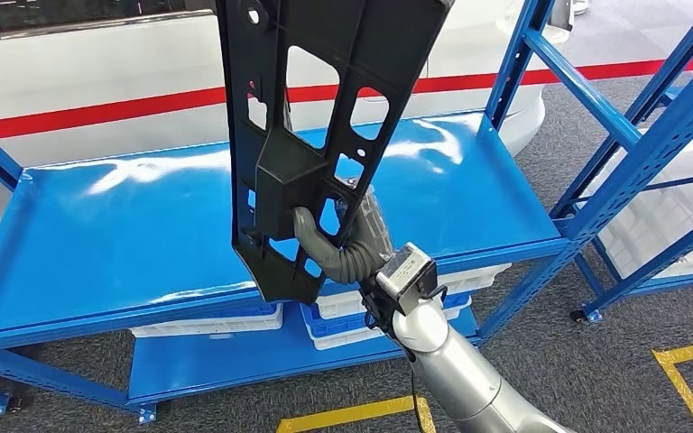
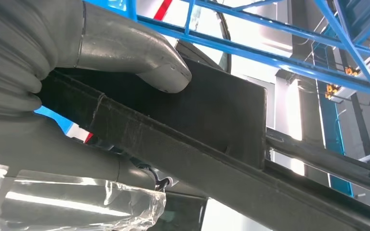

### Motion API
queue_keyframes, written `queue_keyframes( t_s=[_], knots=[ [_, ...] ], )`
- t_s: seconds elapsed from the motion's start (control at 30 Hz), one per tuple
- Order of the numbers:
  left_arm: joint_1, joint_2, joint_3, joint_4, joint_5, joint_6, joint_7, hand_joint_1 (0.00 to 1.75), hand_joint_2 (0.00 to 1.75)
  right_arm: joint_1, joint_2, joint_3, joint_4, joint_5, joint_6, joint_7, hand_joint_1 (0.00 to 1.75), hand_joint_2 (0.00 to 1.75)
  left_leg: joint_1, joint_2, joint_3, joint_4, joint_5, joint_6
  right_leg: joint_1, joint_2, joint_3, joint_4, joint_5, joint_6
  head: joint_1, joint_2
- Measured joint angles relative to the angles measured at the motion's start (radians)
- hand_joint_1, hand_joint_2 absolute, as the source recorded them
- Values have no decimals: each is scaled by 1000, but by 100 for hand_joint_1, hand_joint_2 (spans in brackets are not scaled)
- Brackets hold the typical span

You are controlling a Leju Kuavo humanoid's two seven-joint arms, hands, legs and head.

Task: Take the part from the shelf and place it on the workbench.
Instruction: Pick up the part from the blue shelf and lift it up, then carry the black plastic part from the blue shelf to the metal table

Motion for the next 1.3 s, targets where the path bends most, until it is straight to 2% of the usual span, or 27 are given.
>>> queue_keyframes(
  t_s=[0.07, 0.13, 0.17, 0.2, 0.23, 0.27, 0.3, 0.33, 0.37, 0.43, 0.47, 0.5, 0.57, 0.63, 0.67, 0.7, 0.73, 0.83, 0.87, 0.9, 1.0, 1.07, 1.13, 1.17, 1.2, 1.23, 1.3],
  knots=[
    [-1, 1, 5, 0, -1, 1, -2, 0, 175, -2, 0, 2, 1, 0, -3, 0, 175, 175, -2, 6, 0, -31, 26, 5, -4, -4, -35, 75, -44, 8, 1, 0],
    [-2, -2, 8, 0, -2, 1, -2, 0, 175, -1, -1, 4, 3, -1, -5, -1, 175, 175, 4, 10, -7, -51, 51, 3, -6, -6, -89, 213, -119, 13, 2, 0],
    [-2, -3, 8, 0, -2, 1, -2, 0, 175, 0, -2, 5, 5, -1, -5, -1, 175, 175, 5, 10, -14, -50, 55, 0, -9, -6, -98, 252, -134, 19, 2, 0],
    [-2, -4, 8, 0, -2, 1, -1, 0, 175, 1, -2, 5, 6, -1, -5, -1, 175, 175, 6, 10, -19, -48, 58, -2, -13, -7, -87, 250, -133, 28, 2, 0],
    [-2, -5, 8, 0, -2, 2, -1, 0, 175, 2, -3, 5, 7, -1, -5, -1, 175, 175, 8, 10, -24, -46, 61, -4, -16, -8, -54, 208, -117, 40, 2, 0],
    [-2, -6, 8, 0, -2, 2, -1, 0, 175, 1, -3, 5, 7, -1, -5, -1, 175, 175, 9, 10, -28, -42, 63, -8, -20, -10, -7, 135, -96, 50, 2, 0],
    [-2, -6, 8, -1, -3, 2, -1, 0, 175, 0, -3, 6, 8, -1, -5, -1, 175, 175, 9, 9, -33, -37, 63, -12, -22, -11, 39, 65, -81, 55, 2, 0],
    [-2, -6, 8, -1, -3, 2, -1, 0, 175, 0, -3, 6, 8, 0, -5, -1, 175, 175, 8, 9, -36, -33, 64, -16, -21, -11, 68, 19, -69, 54, 2, 0],
    [-2, -6, 8, -1, -3, 2, -1, 0, 175, 0, -2, 6, 8, 0, -5, -1, 175, 175, 6, 9, -40, -28, 66, -22, -20, -10, 81, -6, -65, 48, 2, 0],
    [-2, -5, 8, 0, -3, 2, -1, 0, 175, 0, -1, 7, 8, -1, -6, -1, 175, 175, 6, 7, -47, -21, 70, -31, -18, -6, 75, -8, -60, 33, 2, 0],
    [-2, -5, 8, 0, -3, 2, -1, 0, 175, -1, 0, 7, 8, -1, -6, -1, 175, 175, 9, 6, -51, -16, 68, -36, -22, -6, 72, -11, -58, 25, 2, 0],
    [-2, -5, 8, 0, -3, 2, -1, 0, 175, -2, 1, 7, 8, -1, -6, -1, 175, 175, 12, 4, -58, -5, 56, -41, -24, -6, 69, -11, -54, 17, 2, 0],
    [-2, -5, 8, 0, -4, 2, -1, 0, 175, -3, 3, 8, 8, -1, -6, -1, 175, 175, 17, 3, -88, 70, -9, -52, -27, -6, 59, -13, -43, -1, 1, 0],
    [-2, -6, 8, 0, -4, 2, -1, 0, 175, -2, 6, 9, 8, -3, -6, 0, 175, 175, 19, 2, -135, 201, -90, -61, -24, -7, 44, -13, -33, -12, 0, 0],
    [-2, -5, 8, 0, -4, 2, -1, 0, 175, -2, 6, 9, 8, -3, -7, 1, 175, 175, 19, 2, -149, 249, -112, -63, -23, -8, 36, -12, -28, -14, 0, 0],
    [-2, -5, 8, 0, -4, 2, 0, 0, 175, -1, 6, 10, 8, -3, -7, 2, 175, 175, 19, 2, -148, 269, -115, -63, -23, -8, 30, -12, -24, -14, 0, 0],
    [-2, -5, 8, 0, -4, 2, 0, 0, 175, -1, 6, 10, 8, -3, -7, 2, 175, 175, 19, 2, -124, 243, -98, -61, -22, -8, 26, -12, -19, -12, 0, 0],
    [-3, -5, 8, 0, -5, 2, 0, 0, 175, -1, 7, 10, 8, -3, -7, 2, 175, 175, 17, -3, 13, 37, -28, -46, -20, -7, 19, -12, -7, -3, 1, 0],
    [-4, -4, 8, 0, -5, 2, 0, 0, 175, -2, 8, 10, 8, -3, -7, 2, 175, 175, 14, -6, 39, -7, -20, -41, -19, -7, 17, -12, -3, 2, 1, 0],
    [-4, -4, 8, 0, -6, 2, 0, 0, 175, -2, 9, 10, 8, -3, -7, 2, 175, 175, 11, -8, 49, -26, -19, -39, -18, -8, 15, -12, 1, 9, 1, 0],
    [-4, -4, 8, 0, -7, 2, 0, 0, 175, -3, 10, 9, 8, -3, -7, 2, 175, 175, 9, -4, 42, -42, 2, -23, -16, -9, 5, -7, 4, 28, 2, 0],
    [-6, -5, 8, -1, -8, 2, 0, 0, 175, -4, 9, 9, 8, -3, -7, 2, 175, 175, 12, 1, 31, -55, 25, -7, -13, -10, -26, 55, -45, 23, 4, 0],
    [-6, -6, 8, -1, -9, 2, 1, 0, 175, -3, 8, 9, 8, -4, -8, 2, 175, 175, 9, 4, 11, -54, 40, 0, -14, -10, -72, 183, -119, 14, 5, 0],
    [-6, -6, 8, -1, -10, 2, 1, 0, 175, -2, 7, 9, 8, -4, -8, 3, 175, 175, 9, 5, 0, -53, 48, 0, -14, -10, -87, 239, -143, 15, 5, 0],
    [-6, -6, 9, -1, -11, 3, 1, 0, 175, -1, 6, 9, 8, -4, -8, 3, 175, 175, 8, 6, -11, -52, 54, 0, -14, -10, -87, 268, -152, 20, 5, 0],
    [-6, -6, 9, -1, -12, 3, 1, 0, 175, 0, 5, 9, 8, -4, -8, 3, 175, 175, 8, 6, -21, -49, 60, -2, -15, -10, -68, 257, -144, 28, 5, 0],
    [-6, -7, 9, -1, -13, 4, 2, 0, 175, 0, 4, 8, 8, -4, -8, 4, 175, 175, 8, 6, -38, -41, 70, -8, -16, -11, 21, 133, -108, 42, 5, 0]
  ],
)
